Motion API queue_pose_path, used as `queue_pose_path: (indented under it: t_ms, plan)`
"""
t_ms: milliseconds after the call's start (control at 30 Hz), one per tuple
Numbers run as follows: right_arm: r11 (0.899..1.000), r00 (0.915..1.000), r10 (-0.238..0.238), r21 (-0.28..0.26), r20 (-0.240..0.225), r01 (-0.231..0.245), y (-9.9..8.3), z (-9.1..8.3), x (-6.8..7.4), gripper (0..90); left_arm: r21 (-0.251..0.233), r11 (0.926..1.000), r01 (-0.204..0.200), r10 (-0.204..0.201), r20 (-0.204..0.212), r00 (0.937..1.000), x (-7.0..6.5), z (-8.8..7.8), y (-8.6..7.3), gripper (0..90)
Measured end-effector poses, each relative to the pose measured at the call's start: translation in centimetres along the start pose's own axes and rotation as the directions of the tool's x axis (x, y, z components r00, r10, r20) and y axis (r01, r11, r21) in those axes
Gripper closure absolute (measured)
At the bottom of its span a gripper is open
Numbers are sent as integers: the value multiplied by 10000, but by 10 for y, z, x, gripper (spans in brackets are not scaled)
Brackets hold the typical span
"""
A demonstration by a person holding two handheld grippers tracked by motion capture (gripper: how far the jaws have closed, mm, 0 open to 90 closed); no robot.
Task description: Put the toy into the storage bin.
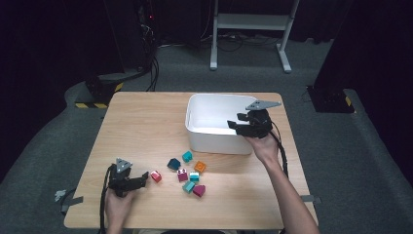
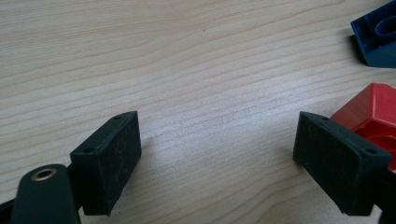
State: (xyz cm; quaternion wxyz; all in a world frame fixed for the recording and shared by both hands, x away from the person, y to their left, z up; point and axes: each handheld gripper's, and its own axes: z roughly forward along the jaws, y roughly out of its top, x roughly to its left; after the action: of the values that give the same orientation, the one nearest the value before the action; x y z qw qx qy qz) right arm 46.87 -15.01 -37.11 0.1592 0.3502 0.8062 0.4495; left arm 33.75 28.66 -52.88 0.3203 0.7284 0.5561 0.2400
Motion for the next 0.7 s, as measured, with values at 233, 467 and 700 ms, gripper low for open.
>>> queue_pose_path:
  t_ms: [233, 467, 700]
  plan:
    - [9993, 9995, -244, -301, -204, 238, 2, -9, 12, 423, 2, 10000, -1, 1, -3, 10000, 0, 0, 0, 152]
    - [9965, 9959, -388, -764, -817, 326, -12, -18, 21, 433, 1, 10000, -2, 2, -2, 10000, 0, 0, 0, 152]
    - [9959, 9936, -454, -825, -1031, 370, -21, -25, 28, 453, 1, 10000, 5, -5, 2, 10000, 0, 0, 0, 152]
